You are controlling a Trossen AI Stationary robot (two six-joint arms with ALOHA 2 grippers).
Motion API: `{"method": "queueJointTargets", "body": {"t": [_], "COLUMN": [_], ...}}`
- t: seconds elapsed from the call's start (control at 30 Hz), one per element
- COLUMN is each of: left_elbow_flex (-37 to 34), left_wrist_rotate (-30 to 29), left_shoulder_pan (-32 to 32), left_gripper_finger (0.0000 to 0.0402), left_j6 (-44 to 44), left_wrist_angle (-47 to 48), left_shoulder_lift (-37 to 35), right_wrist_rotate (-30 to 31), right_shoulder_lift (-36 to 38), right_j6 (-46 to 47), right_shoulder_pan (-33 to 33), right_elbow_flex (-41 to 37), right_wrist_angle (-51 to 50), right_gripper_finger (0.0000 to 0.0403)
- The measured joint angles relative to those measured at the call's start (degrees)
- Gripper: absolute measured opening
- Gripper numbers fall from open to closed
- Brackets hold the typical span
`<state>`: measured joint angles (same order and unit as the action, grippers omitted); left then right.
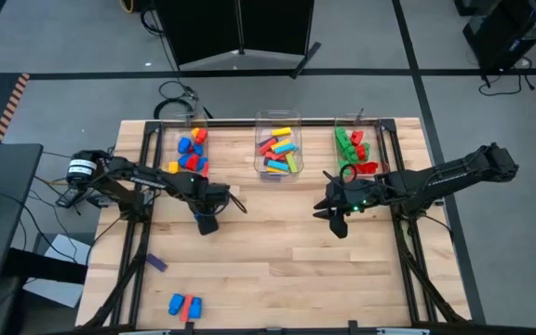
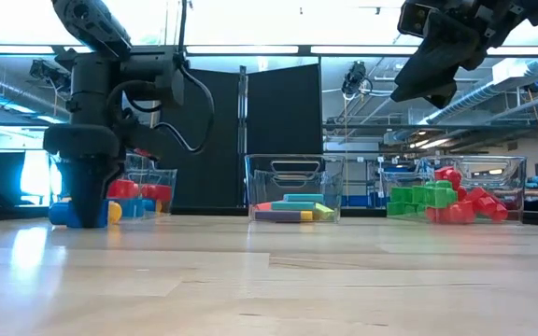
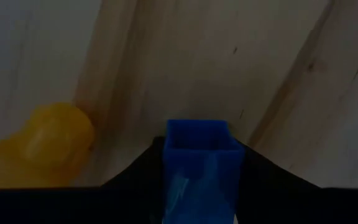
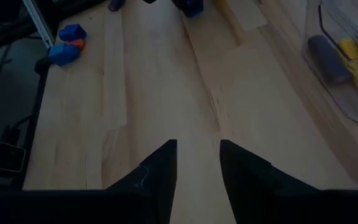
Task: Sort blocks by size
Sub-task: Put the blue 2 stud game piece into the right transparent bin
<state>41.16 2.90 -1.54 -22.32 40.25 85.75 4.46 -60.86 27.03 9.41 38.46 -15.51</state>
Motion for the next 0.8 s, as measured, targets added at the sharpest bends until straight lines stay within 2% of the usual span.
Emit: {"method": "queueJointTargets", "body": {"t": [0.3,0.6,0.8], "left_elbow_flex": [6.8,19.7,30.2], "left_wrist_rotate": [1.6,0.1,-2.9], "left_shoulder_pan": [0.2,-0.1,-3.7], "left_gripper_finger": [0.0134,0.0143,0.0137], "left_j6": [-7.0,-9.8,-4.5], "left_wrist_angle": [0.7,0.7,11.4], "left_shoulder_lift": [0.3,0.2,0.1], "right_wrist_rotate": [0.0,0.0,0.2], "right_shoulder_lift": [0.0,0.0,0.0], "right_j6": [-1.7,-2.6,-5.3], "right_shoulder_pan": [0.0,0.0,-0.6], "right_elbow_flex": [0.0,0.0,0.0], "right_wrist_angle": [0.1,0.4,0.4], "right_gripper_finger": [0.0132,0.0132,0.0132]}}
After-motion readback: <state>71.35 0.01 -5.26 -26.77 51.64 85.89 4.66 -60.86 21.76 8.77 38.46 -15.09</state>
